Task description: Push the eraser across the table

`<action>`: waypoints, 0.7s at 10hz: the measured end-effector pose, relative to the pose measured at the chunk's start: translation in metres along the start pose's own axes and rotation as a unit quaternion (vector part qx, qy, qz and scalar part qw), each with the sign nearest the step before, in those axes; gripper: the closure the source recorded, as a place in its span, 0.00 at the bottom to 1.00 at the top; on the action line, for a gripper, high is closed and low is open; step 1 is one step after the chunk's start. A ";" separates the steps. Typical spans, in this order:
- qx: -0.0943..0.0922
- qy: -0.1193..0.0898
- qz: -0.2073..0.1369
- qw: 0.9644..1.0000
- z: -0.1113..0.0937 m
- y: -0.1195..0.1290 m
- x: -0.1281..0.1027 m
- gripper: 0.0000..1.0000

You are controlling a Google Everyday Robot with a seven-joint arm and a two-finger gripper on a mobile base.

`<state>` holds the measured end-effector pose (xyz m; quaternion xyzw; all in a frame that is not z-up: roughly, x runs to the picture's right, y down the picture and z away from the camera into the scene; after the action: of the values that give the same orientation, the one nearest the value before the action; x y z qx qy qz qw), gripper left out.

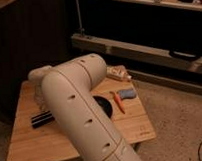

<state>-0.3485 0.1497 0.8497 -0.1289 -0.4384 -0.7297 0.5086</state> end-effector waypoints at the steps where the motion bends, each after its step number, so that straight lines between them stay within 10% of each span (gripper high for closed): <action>1: 0.001 -0.004 -0.004 1.000 0.001 -0.002 -0.010 1.00; 7: 0.015 -0.036 -0.046 0.998 0.010 -0.026 -0.061 1.00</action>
<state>-0.3458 0.1981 0.8037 -0.1271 -0.4729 -0.7408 0.4598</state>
